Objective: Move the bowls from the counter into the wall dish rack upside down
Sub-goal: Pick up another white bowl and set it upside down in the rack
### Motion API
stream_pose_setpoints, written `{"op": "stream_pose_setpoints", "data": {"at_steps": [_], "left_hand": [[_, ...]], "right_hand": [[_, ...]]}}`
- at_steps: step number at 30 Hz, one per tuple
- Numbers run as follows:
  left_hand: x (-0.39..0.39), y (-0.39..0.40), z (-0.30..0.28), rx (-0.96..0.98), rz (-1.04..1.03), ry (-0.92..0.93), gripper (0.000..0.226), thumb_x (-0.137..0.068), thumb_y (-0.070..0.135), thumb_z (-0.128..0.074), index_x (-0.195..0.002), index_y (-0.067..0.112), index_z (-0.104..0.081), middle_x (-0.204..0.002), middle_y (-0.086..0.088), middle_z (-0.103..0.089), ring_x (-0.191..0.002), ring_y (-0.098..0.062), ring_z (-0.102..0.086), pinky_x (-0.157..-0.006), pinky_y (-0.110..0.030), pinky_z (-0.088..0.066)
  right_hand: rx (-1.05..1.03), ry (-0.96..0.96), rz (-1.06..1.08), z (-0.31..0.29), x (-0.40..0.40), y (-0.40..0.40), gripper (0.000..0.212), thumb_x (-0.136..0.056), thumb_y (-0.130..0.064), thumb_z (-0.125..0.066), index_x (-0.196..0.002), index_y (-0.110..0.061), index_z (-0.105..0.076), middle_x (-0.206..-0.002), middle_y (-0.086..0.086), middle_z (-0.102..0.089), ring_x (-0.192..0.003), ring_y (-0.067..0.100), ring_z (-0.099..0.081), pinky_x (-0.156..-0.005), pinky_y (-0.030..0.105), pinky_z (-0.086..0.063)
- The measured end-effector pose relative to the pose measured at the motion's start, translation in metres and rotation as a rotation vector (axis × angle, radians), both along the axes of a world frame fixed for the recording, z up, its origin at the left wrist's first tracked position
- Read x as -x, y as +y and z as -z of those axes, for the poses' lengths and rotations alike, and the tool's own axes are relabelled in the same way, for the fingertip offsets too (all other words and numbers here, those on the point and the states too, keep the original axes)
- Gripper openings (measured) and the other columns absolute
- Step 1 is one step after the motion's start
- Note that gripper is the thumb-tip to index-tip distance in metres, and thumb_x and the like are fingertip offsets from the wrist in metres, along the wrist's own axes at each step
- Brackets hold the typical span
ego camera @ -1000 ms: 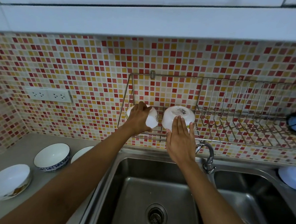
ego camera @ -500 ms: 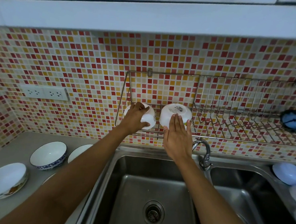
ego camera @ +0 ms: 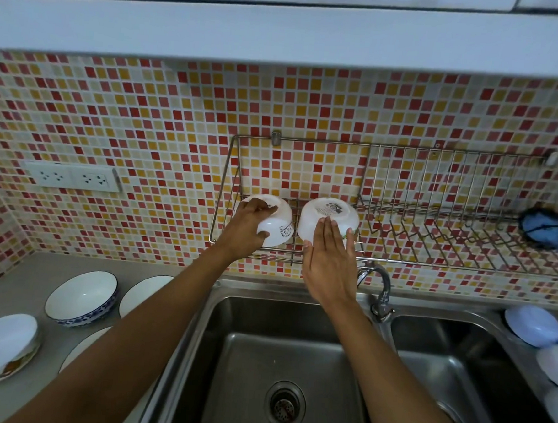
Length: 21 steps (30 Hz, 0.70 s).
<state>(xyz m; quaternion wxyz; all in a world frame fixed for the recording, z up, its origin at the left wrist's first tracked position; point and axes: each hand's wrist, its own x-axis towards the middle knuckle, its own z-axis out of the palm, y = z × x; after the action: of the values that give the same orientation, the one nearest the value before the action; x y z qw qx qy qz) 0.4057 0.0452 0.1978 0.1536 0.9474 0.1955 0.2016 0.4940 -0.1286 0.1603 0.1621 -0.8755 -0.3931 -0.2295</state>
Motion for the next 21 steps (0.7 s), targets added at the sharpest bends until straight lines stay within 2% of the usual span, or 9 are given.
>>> {"op": "stream_pose_setpoints", "data": {"at_steps": [3,6,11,16,21], "left_hand": [[0.001,-0.001,-0.001,0.022,-0.013,-0.022,0.059,-0.084,0.009,-0.061,-0.141,0.013,-0.042,-0.145,-0.013,-0.039,-0.135,-0.033,-0.028,-0.114,-0.046,-0.029],[0.007,-0.006,0.002,0.006,-0.052,-0.095,0.056,-0.089,0.02,-0.059,-0.141,0.015,-0.041,-0.147,-0.011,-0.039,-0.136,-0.031,-0.031,-0.114,-0.048,-0.031],[0.021,-0.015,0.017,-0.175,-0.076,-0.106,0.053,-0.095,0.043,-0.033,-0.141,0.017,-0.04,-0.147,-0.008,-0.042,-0.136,-0.027,-0.036,-0.108,-0.048,-0.04],[0.021,-0.011,0.02,-0.192,-0.089,-0.035,0.049,-0.099,0.04,-0.029,-0.144,0.022,-0.036,-0.151,-0.004,-0.037,-0.138,-0.024,-0.034,-0.099,-0.048,-0.049],[0.025,-0.012,0.022,-0.17,-0.072,0.007,0.055,-0.099,0.044,-0.018,-0.147,0.021,-0.029,-0.154,-0.004,-0.033,-0.141,-0.024,-0.032,-0.104,-0.048,-0.044]], "right_hand": [[0.0,0.01,0.005,0.0,0.001,0.0,0.06,-0.1,-0.038,-0.018,-0.145,-0.001,-0.033,-0.149,0.016,-0.039,-0.143,0.024,-0.031,-0.118,0.042,0.004],[-0.02,0.061,0.009,-0.005,0.001,0.0,0.063,-0.099,-0.04,-0.02,-0.149,-0.003,-0.024,-0.155,0.014,-0.031,-0.146,0.021,-0.023,-0.117,0.038,0.011],[-0.057,0.174,-0.025,-0.019,-0.006,-0.002,0.07,-0.098,-0.041,-0.034,-0.152,-0.005,-0.008,-0.161,0.013,-0.011,-0.149,0.023,-0.007,-0.116,0.037,0.008],[0.007,0.183,0.046,-0.021,-0.005,0.002,0.066,-0.098,-0.038,-0.031,-0.151,-0.002,-0.013,-0.159,0.016,-0.016,-0.148,0.025,-0.012,-0.117,0.042,0.009],[0.012,0.154,0.082,-0.017,-0.004,0.004,0.067,-0.097,-0.037,-0.033,-0.15,0.0,-0.015,-0.159,0.018,-0.018,-0.148,0.027,-0.013,-0.118,0.046,0.008]]}}
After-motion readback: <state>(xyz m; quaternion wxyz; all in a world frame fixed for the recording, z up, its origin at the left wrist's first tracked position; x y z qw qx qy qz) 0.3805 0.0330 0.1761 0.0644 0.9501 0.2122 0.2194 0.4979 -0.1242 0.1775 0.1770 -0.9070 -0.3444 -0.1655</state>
